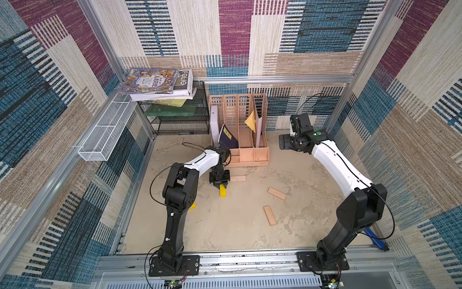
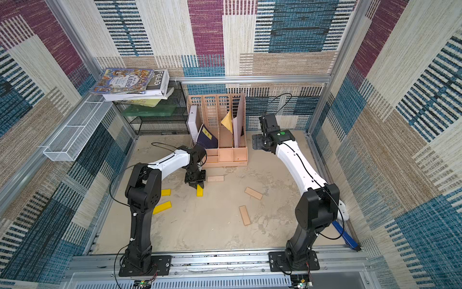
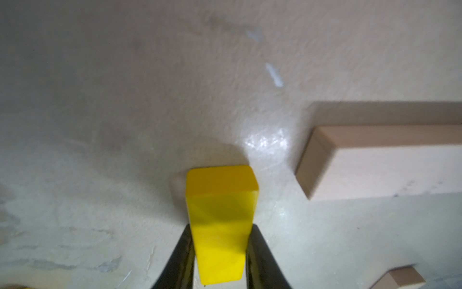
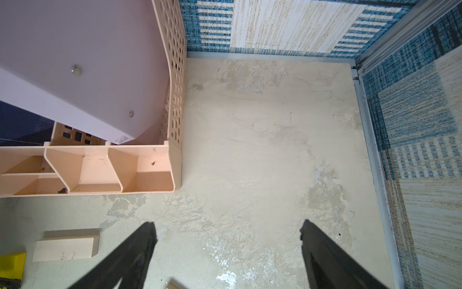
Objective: Assemble the number 6 with building blocks
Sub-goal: Assemble the building block at the center of the board.
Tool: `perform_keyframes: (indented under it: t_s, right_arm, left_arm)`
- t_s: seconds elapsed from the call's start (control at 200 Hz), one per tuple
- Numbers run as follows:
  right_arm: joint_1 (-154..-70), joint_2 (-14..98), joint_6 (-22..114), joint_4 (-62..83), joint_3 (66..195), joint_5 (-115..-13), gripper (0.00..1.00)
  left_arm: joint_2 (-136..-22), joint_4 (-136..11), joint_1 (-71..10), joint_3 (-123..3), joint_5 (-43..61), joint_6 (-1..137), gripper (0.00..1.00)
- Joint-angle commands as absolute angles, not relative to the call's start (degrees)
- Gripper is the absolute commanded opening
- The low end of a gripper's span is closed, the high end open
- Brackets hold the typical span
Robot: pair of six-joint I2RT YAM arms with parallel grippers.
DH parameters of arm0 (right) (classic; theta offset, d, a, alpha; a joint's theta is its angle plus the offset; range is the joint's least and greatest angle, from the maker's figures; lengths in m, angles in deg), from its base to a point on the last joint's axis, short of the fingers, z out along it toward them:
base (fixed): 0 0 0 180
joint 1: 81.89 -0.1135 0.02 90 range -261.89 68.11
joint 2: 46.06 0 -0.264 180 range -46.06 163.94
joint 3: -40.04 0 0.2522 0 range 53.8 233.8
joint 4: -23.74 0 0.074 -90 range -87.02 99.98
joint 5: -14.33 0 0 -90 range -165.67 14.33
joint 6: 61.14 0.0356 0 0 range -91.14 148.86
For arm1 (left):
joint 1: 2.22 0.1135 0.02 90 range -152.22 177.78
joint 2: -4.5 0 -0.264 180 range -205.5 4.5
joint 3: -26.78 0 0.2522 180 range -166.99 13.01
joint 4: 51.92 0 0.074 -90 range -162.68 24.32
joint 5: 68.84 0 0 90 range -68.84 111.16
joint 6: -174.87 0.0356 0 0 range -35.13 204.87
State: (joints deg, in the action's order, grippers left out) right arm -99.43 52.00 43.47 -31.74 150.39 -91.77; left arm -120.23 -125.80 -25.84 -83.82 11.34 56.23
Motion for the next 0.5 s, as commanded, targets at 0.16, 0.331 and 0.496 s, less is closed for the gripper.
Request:
perform_keyframes:
  t_s: [0.16, 0.331, 0.496]
  right_arm:
    - [-99.38, 50.39, 43.54, -30.30, 149.22, -93.07, 0.94]
    - [-99.29, 49.90, 43.63, -29.58, 148.22, -92.81, 0.94]
    - [-99.21, 49.77, 43.72, -29.31, 147.86, -92.46, 0.94]
  left_arm:
    - [-121.63, -117.43, -26.64, -85.08, 13.16, 54.90, 0.06]
    - [-121.40, -117.44, -27.39, -85.64, 14.28, 54.84, 0.06]
    - [-120.40, -117.38, -27.58, -86.07, 16.44, 54.75, 0.06]
